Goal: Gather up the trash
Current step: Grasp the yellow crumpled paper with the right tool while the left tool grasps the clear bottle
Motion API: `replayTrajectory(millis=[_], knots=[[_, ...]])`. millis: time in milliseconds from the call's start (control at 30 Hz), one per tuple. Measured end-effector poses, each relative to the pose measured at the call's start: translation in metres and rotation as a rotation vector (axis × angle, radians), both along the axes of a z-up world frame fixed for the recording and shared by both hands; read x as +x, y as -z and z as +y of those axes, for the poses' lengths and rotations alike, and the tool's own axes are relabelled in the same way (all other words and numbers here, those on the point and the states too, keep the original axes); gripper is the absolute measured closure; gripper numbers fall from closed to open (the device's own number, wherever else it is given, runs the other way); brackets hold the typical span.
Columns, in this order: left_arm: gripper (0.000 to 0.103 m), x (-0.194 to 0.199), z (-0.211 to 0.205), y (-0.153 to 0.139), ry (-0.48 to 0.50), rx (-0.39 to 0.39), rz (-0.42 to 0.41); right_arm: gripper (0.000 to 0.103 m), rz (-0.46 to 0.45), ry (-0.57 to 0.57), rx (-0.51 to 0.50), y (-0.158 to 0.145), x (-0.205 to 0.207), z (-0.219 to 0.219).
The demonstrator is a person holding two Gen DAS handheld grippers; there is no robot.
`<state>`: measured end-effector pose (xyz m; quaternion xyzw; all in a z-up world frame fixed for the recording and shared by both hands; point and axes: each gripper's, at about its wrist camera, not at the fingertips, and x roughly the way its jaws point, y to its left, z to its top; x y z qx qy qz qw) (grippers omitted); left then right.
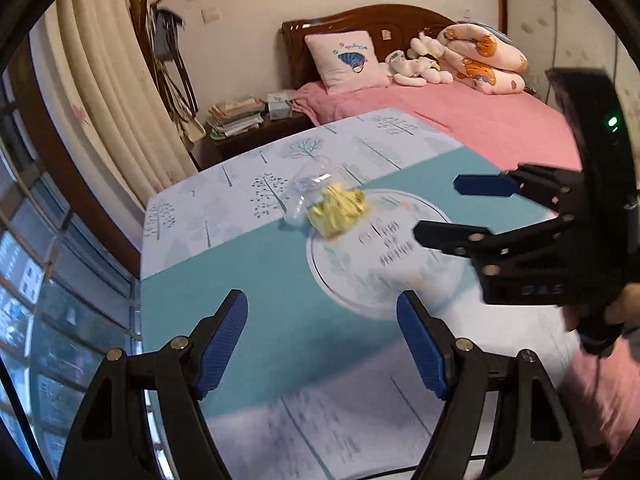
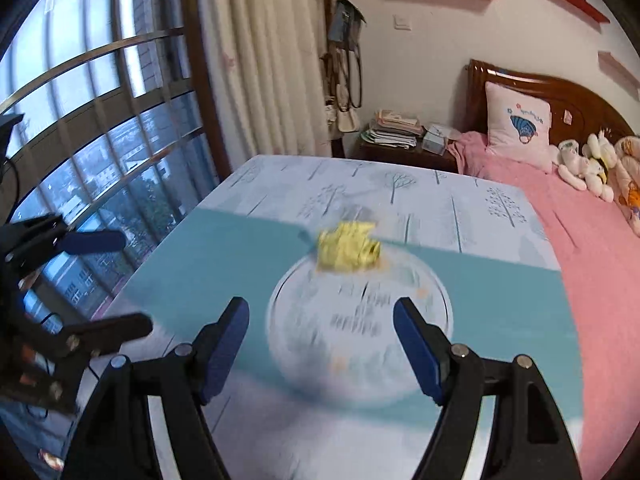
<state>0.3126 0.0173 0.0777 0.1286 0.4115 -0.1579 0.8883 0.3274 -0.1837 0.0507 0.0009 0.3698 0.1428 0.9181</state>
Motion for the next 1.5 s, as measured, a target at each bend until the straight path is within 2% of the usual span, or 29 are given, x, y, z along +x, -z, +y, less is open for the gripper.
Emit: replayTrajectory(millis=[167, 400, 567, 600, 700, 867, 1133, 1167, 1200, 1233, 1267, 1333, 1500], knots=[[0.027, 0.072, 0.012, 0.022, -0.042, -0.034, 0.034, 0.028, 0.059, 0.060, 0.027, 0.035, 0.081, 0.000], [0.027, 0.139, 0.024, 0.054, -0.084, -0.064, 0.081, 0.028, 0.142, 0.053, 0.013, 0.083, 0.139, 0.010], [0.027, 0.169, 0.021, 0.072, -0.079, -0.077, 0.107, 0.029, 0.176, 0.016, 0.071, 0.104, 0.152, 0.009], [0.027, 0.174, 0.018, 0.076, -0.073, -0.079, 0.112, 0.040, 0.162, 0.013, 0.083, 0.104, 0.151, 0.007], [0.027, 0.187, 0.010, 0.084, -0.057, -0.093, 0.126, 0.053, 0.169, -0.005, 0.130, 0.105, 0.153, -0.002], [0.027, 0.209, -0.014, 0.102, -0.017, -0.117, 0.181, 0.055, 0.137, 0.044, 0.113, 0.098, 0.154, -0.032], [0.028, 0.227, -0.040, 0.130, 0.012, -0.058, 0.218, 0.056, 0.116, 0.098, 0.126, 0.095, 0.169, -0.066], [0.029, 0.228, -0.042, 0.131, 0.012, -0.055, 0.219, 0.056, 0.116, 0.097, 0.131, 0.096, 0.170, -0.067], [0.037, 0.229, -0.043, 0.133, 0.013, -0.054, 0.220, 0.056, 0.115, 0.096, 0.134, 0.097, 0.171, -0.067], [0.050, 0.229, -0.044, 0.135, 0.016, -0.056, 0.227, 0.056, 0.115, 0.093, 0.137, 0.099, 0.171, -0.067], [0.053, 0.230, -0.045, 0.137, 0.011, -0.053, 0.232, 0.056, 0.116, 0.089, 0.139, 0.100, 0.171, -0.067], [0.075, 0.229, -0.047, 0.136, 0.007, -0.046, 0.215, 0.056, 0.121, 0.083, 0.143, 0.102, 0.171, -0.066], [0.076, 0.216, -0.050, 0.131, -0.037, -0.022, 0.174, 0.057, 0.120, 0.071, 0.152, 0.099, 0.163, -0.063]])
